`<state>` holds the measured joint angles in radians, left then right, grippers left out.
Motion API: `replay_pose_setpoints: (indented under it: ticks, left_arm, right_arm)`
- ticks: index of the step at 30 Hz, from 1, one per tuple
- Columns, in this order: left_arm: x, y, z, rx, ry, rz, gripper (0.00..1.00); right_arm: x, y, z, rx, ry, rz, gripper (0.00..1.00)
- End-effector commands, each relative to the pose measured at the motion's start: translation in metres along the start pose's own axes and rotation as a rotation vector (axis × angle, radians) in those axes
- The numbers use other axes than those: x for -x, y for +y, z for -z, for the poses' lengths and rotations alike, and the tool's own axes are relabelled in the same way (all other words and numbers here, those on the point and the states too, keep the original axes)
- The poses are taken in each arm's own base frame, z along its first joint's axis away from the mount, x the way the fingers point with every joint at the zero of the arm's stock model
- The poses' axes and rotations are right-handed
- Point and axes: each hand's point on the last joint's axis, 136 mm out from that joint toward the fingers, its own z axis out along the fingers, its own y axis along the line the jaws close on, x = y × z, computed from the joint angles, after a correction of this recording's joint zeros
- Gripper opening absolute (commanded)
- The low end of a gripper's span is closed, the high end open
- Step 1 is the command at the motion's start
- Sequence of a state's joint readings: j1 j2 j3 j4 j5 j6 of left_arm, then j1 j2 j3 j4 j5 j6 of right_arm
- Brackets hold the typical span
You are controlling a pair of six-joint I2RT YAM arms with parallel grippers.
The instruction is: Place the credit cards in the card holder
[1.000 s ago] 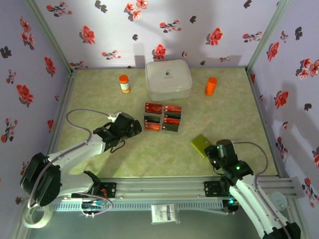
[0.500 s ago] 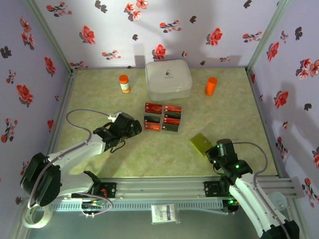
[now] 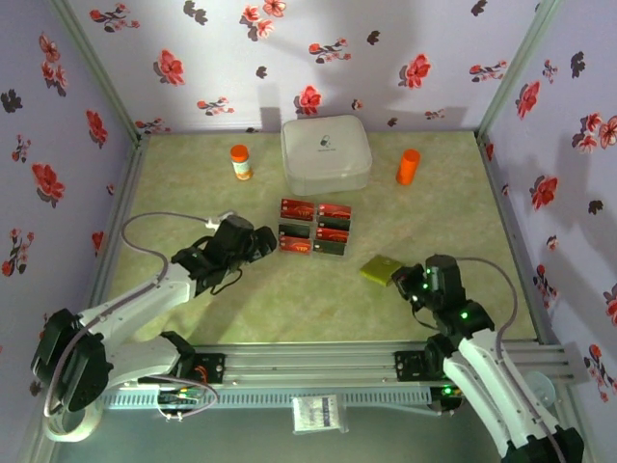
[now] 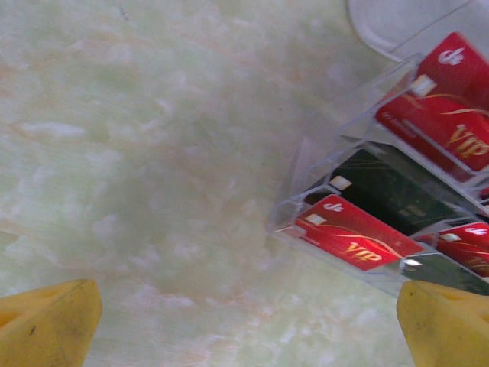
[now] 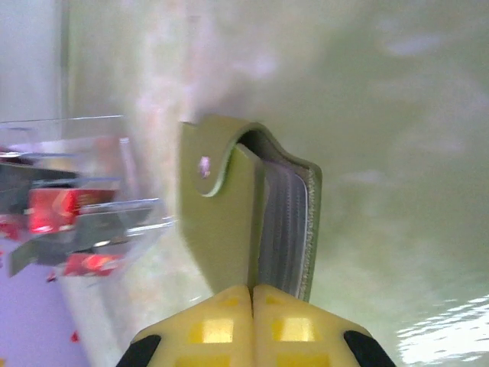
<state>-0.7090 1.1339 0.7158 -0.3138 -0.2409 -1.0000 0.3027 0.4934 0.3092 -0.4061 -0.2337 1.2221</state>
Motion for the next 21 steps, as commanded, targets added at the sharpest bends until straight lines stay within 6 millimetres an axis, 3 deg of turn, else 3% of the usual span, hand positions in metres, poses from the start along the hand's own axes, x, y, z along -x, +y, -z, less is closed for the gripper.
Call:
replay_pose_setpoints:
  ticks: [1, 8, 14, 21]
  left_arm:
    - [0.014, -0.034, 0.015, -0.126, -0.01, 0.052, 1.0]
    - [0.023, -0.068, 0.028, -0.258, 0.014, 0.134, 1.0]
    - [0.03, -0.11, 0.033, -0.453, 0.058, 0.327, 1.0]
    - [0.04, -0.156, 0.041, -0.6, 0.109, 0.488, 1.0]
  right_arm:
    - [0.005, 0.054, 0.011, 0.152, 0.013, 0.06, 0.0]
    - [0.012, 0.114, 0.03, 0.284, 0.017, 0.076, 0.0]
    - [0.016, 0.17, 0.044, 0.409, 0.006, 0.089, 0.0]
    - [-0.007, 0.237, 0.043, 0.509, 0.03, 0.172, 0.0]
